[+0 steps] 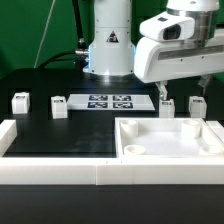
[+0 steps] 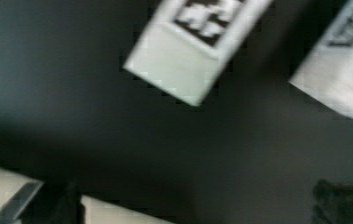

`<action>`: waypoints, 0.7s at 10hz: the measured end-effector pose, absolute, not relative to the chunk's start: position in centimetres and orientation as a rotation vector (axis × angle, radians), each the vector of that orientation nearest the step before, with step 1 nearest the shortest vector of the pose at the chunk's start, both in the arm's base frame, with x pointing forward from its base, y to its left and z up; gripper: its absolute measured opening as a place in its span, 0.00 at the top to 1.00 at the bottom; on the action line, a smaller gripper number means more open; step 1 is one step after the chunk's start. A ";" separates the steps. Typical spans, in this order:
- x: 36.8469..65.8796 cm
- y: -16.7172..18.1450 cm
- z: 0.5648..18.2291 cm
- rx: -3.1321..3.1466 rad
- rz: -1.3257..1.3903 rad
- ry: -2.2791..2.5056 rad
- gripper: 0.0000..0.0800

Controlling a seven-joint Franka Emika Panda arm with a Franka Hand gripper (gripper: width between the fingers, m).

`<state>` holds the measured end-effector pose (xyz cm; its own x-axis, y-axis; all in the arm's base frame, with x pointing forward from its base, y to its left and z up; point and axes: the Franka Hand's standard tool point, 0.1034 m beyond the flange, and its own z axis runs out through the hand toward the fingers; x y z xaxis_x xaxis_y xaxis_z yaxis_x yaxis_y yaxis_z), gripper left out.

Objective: Assemble one leg

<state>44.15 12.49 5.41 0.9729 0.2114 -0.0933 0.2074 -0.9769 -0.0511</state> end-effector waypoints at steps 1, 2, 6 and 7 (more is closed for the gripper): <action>44.2 12.4 5.4 -3.084 0.155 -0.271 0.19; 44.1 12.6 5.4 -3.092 0.161 -0.103 0.19; 42.5 15.1 5.4 -3.088 0.187 0.231 0.19; 42.0 15.5 5.6 -3.095 0.216 0.158 0.19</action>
Offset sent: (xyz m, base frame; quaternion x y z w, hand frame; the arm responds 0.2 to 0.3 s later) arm 0.0000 0.0000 0.0000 0.0000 0.0000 0.1593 0.9872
